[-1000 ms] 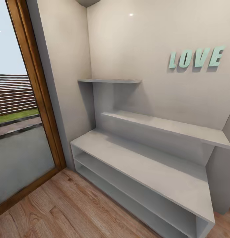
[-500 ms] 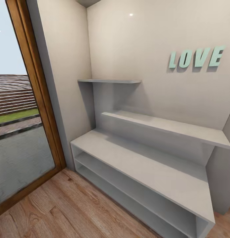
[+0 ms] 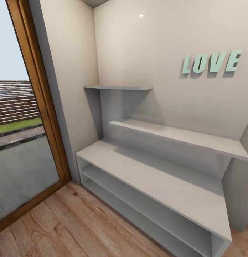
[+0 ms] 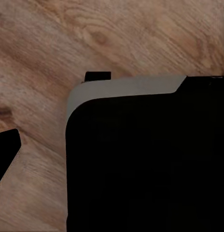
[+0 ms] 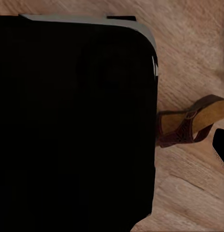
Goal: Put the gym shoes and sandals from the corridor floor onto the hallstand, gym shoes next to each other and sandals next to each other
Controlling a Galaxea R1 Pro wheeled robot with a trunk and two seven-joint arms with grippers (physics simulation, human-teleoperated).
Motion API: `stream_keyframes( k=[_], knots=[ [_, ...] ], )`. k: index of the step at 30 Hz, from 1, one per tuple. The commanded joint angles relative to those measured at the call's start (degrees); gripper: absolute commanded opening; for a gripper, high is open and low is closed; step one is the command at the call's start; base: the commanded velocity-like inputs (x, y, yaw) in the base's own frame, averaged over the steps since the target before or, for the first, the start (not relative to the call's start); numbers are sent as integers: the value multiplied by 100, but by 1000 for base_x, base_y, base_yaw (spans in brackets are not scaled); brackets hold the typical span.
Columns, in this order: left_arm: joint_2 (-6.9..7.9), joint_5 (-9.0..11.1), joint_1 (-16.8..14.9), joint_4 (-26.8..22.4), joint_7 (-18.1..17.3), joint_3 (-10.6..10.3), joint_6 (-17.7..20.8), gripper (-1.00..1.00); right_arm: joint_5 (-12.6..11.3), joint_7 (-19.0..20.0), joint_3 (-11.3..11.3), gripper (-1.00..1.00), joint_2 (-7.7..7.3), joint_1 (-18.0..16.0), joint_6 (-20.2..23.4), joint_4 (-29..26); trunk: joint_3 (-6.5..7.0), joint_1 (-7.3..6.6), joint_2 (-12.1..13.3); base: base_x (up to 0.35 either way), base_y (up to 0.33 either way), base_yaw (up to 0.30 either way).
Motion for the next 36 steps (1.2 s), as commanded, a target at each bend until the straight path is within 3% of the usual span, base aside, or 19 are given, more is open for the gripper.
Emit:
stream_keyframes(
  k=[1,10,11,23,29,36],
  knots=[
    [-1,0,-5,-31,-1,1,-21,100,-3,-3,-6,100,2,3,-18,-42,-4,0,-2,0,0,0],
    [-3,3,-31,-320,-1,1,-33,100,-7,-1,-9,100,11,3,-54,-333,-4,0,-2,0,0,-138],
    [-3,3,-32,-2673,-1,1,-37,100,-7,-1,-10,100,11,3,-56,-1227,-4,0,-2,0,0,-260],
    [22,55,-35,-2642,-1,19,-498,100,-8,-3,-10,100,9,3,-61,-1240,-4,0,-2,0,0,-290],
    [21,67,-35,-2636,5,25,-550,100,-8,-4,-10,100,9,3,-61,-1237,-4,0,-2,0,38,-235],
    [15,274,-34,-2634,8,27,-572,100,-8,-4,-10,100,9,3,-61,-1233,-4,0,-2,-50,253,-44]
  ],
)
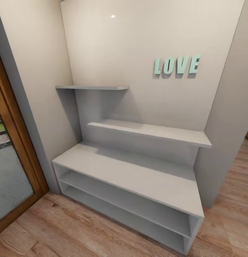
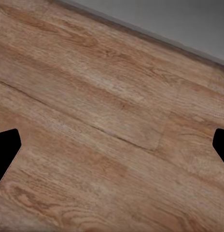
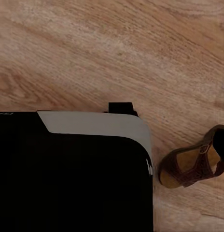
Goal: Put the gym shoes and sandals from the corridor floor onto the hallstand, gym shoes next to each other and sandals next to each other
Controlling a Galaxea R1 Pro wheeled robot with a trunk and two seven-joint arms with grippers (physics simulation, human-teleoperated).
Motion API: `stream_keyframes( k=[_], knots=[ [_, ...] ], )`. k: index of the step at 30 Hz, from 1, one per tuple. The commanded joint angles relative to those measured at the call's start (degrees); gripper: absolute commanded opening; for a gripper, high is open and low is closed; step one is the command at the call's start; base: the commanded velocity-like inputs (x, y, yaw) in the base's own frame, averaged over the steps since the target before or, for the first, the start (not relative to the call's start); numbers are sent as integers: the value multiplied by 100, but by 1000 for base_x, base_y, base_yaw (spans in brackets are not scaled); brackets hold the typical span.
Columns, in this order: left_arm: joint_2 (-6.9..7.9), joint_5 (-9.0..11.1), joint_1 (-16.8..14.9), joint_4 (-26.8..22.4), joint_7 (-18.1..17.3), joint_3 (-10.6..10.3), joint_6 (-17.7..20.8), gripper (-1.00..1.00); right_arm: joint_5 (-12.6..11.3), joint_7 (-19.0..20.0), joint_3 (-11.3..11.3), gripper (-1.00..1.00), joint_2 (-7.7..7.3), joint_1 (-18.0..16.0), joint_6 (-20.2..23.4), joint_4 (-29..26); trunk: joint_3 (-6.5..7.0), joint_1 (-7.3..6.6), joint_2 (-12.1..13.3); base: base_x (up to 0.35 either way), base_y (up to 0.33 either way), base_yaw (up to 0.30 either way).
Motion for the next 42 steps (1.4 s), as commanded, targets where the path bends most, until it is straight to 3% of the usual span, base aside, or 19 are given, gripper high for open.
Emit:
stream_keyframes(
  k=[1,10,29,42],
  knots=[
    [0,45,-3,5,0,-2,-20,100,-2,-5,-5,100,0,3,-8,-9,-5,-1,-3,-85,298,-10],
    [-1,123,-4,5,0,-9,-24,100,-2,-5,-5,100,0,3,-8,-1,-5,-1,-3,-91,299,-63],
    [-1,124,1,14,0,-19,-25,100,-2,-5,-12,100,0,3,-8,12,-5,-1,-3,-14,34,-264],
    [-1,122,4,14,0,-19,-25,100,-3,-5,-14,100,0,3,-8,9,-5,-1,-3,-193,181,-271]
  ],
)
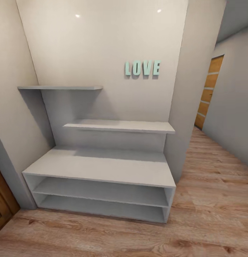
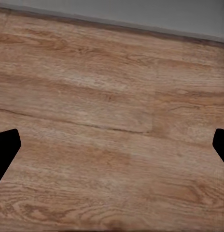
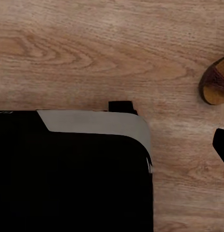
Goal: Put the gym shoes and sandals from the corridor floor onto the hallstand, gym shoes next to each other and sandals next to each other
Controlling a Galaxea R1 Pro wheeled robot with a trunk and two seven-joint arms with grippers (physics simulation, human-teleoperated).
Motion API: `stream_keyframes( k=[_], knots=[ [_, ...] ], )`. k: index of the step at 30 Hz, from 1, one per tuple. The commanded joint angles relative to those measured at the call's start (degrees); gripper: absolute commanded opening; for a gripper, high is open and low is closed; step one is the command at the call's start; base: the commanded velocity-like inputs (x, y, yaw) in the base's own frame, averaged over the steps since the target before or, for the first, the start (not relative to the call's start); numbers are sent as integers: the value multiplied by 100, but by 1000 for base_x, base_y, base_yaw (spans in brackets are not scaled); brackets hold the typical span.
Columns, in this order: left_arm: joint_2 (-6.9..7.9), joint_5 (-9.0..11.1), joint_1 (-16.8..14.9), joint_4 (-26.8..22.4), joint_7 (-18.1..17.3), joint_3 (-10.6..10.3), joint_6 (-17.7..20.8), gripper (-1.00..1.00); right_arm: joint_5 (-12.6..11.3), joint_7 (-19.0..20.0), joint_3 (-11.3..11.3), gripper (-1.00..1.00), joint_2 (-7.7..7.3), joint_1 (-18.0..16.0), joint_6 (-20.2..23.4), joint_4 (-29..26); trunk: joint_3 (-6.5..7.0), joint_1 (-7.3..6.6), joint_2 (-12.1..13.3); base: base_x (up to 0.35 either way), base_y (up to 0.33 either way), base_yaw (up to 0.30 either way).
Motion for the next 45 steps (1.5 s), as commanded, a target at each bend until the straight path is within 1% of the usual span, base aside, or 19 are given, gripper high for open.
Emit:
stream_keyframes(
  k=[1,5,10,13,16,23,25,38,45],
  knots=[
    [0,33,-2,4,0,-2,-17,100,-2,-5,-6,100,1,3,-8,-7,-4,-2,-3,-179,251,-271],
    [0,34,-3,4,0,-2,-17,100,-5,-5,-6,100,1,3,-8,-9,-4,-2,-3,-92,278,-215],
    [0,34,-5,4,0,-2,-17,100,-7,-12,-6,100,1,3,-8,-9,-4,-2,-3,-20,291,-68],
    [0,33,-5,4,0,-2,-17,100,-9,-13,-6,100,1,3,-8,-9,-4,-2,-3,-2,88,-213],
    [0,30,-3,6,0,-2,-17,100,-9,-14,-11,100,1,3,-8,-9,-4,-2,-3,-1,38,-244],
    [0,29,-2,10,0,-2,-17,100,-10,-14,-198,100,1,3,-8,-9,-4,-2,-3,0,5,-264],
    [0,30,-3,12,0,-2,-17,100,-10,-14,-220,100,1,3,-8,-9,-4,-2,-3,0,1,-267],
    [0,29,-3,13,0,-2,-17,100,-10,-14,-251,100,1,3,-8,-9,-4,-2,-3,0,0,-268],
    [0,28,-3,141,0,2,-17,100,-10,-14,-252,100,1,3,-8,-9,-4,-2,-3,0,0,-268]
  ],
)
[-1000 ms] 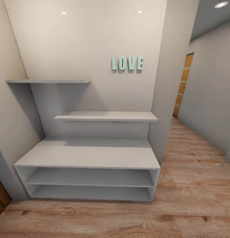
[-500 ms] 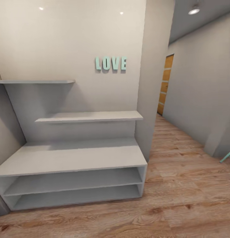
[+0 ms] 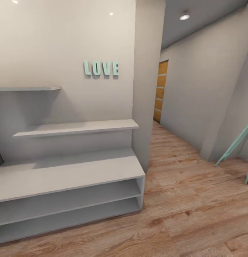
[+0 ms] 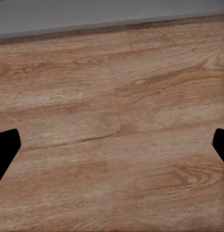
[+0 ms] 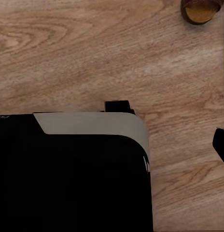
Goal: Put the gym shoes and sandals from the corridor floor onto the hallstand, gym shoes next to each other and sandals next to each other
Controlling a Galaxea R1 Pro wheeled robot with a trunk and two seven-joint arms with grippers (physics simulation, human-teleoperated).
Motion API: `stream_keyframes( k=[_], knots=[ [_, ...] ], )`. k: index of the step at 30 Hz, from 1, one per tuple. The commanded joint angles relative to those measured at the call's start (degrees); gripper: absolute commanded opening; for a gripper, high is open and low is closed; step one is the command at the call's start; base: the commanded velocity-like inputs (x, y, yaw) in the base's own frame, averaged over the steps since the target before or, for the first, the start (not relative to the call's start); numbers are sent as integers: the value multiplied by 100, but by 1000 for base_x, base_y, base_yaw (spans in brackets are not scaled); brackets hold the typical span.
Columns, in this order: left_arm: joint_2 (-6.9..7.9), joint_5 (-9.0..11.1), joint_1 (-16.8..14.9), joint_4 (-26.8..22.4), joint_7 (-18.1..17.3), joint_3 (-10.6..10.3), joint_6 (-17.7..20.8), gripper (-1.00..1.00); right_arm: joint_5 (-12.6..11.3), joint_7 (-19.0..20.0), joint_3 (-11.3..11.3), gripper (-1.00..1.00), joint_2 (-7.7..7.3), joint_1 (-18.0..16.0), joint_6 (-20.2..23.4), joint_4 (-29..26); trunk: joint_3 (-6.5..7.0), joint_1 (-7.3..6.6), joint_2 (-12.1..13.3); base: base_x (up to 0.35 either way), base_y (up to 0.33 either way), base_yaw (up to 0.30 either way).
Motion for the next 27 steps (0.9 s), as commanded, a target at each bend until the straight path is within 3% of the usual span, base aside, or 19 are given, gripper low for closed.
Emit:
stream_keyframes(
  k=[1,27],
  knots=[
    [0,34,-2,11,0,-2,-16,100,-3,2,-25,100,3,2,-10,-8,-5,0,-3,0,0,-268],
    [-12,-11,-6,25,-9,-19,-16,100,-19,2,-161,100,-1,2,-10,-18,-5,0,-3,0,0,-268]
  ],
)
